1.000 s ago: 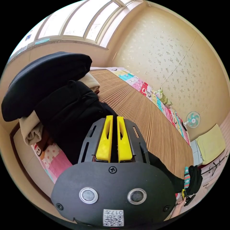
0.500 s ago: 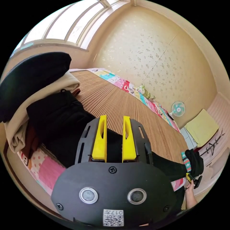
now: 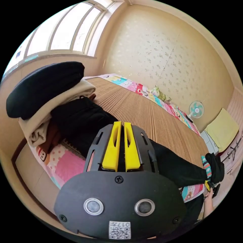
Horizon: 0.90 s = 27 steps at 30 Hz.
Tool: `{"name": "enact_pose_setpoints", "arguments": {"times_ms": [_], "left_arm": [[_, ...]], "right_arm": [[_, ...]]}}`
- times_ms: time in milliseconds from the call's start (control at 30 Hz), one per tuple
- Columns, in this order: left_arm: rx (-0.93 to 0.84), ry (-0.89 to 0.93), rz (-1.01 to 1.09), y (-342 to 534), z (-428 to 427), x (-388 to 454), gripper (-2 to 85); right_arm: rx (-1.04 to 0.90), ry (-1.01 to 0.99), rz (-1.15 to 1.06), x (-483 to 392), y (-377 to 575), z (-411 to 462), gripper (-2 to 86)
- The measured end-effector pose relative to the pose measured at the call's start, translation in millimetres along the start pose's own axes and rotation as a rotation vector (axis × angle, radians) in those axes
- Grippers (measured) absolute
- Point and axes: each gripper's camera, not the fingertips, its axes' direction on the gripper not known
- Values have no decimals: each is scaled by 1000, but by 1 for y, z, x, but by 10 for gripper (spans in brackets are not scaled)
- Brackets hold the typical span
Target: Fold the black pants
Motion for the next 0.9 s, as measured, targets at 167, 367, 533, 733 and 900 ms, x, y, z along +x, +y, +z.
{"name": "enact_pose_setpoints", "arguments": {"times_ms": [167,367,533,733,900], "left_arm": [[98,-41,-363,33,-45,-113,159],[-97,219,-437,24,31,-184,163],[-187,156,-489,16,51,-200,85],[-42,411,-411,3,9,-188,51],[89,500,103,-14,-60,-48,52]], "right_arm": [[-27,-85,31,25,-5,-7,3],[-18,-130,69,39,2,12,2],[-43,-172,59,42,8,29,2],[-27,-184,58,58,7,30,2],[3,-205,65,75,11,32,2]]}}
